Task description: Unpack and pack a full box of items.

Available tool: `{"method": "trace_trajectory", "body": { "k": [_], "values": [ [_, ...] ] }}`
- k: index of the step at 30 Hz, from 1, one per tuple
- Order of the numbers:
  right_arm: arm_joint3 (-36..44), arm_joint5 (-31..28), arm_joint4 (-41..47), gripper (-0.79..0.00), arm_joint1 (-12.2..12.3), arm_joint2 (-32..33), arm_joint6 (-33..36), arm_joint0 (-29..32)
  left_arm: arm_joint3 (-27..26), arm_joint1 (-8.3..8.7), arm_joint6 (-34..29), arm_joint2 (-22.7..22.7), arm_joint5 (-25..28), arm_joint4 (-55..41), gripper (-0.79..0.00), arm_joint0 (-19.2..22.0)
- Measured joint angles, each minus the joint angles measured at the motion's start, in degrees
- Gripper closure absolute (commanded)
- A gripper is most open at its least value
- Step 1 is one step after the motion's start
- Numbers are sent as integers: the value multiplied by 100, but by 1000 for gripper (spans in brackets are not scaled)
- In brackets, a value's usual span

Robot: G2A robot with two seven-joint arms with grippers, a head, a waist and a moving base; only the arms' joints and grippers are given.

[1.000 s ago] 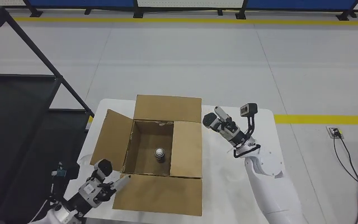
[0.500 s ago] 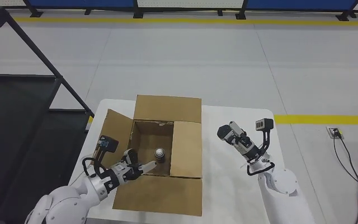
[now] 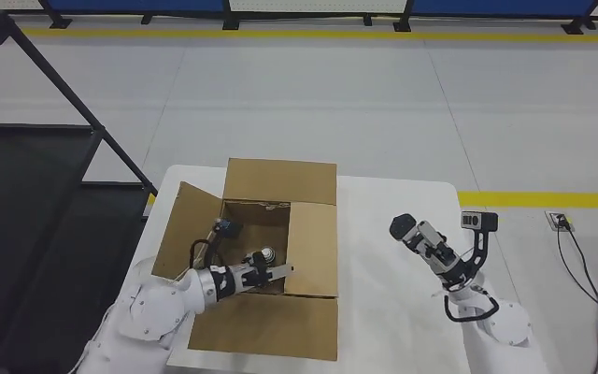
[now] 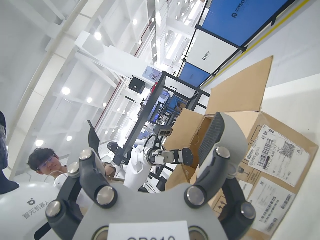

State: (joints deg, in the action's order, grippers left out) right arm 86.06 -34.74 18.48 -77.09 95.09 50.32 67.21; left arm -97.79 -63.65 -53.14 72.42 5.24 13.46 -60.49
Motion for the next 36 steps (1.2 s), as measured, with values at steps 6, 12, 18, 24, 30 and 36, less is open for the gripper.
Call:
{"method": "trace_trajectory", "body": {
  "k": [6,12,18,24,30,36],
  "values": [
    [119,-190,214,-785,95,384,-4,319,1125,-205,-55,-783,-43,-791,-785,880],
    [141,-230,345,-785,170,570,5,456,1598,-346,250,-1161,151,-1157,-785,1278],
    [151,-200,404,-785,228,594,-22,425,1054,-329,462,-1050,303,-1126,-785,1185],
    [88,-179,438,-785,280,566,-20,332,223,-280,524,-966,104,-782,-785,982],
    [15,-225,595,-785,336,651,-83,291,213,-396,638,-1408,-34,-794,-785,1305],
    [-55,-294,815,-785,406,926,-159,395,677,-635,932,-2116,-187,-860,-785,1913]
  ]
}}
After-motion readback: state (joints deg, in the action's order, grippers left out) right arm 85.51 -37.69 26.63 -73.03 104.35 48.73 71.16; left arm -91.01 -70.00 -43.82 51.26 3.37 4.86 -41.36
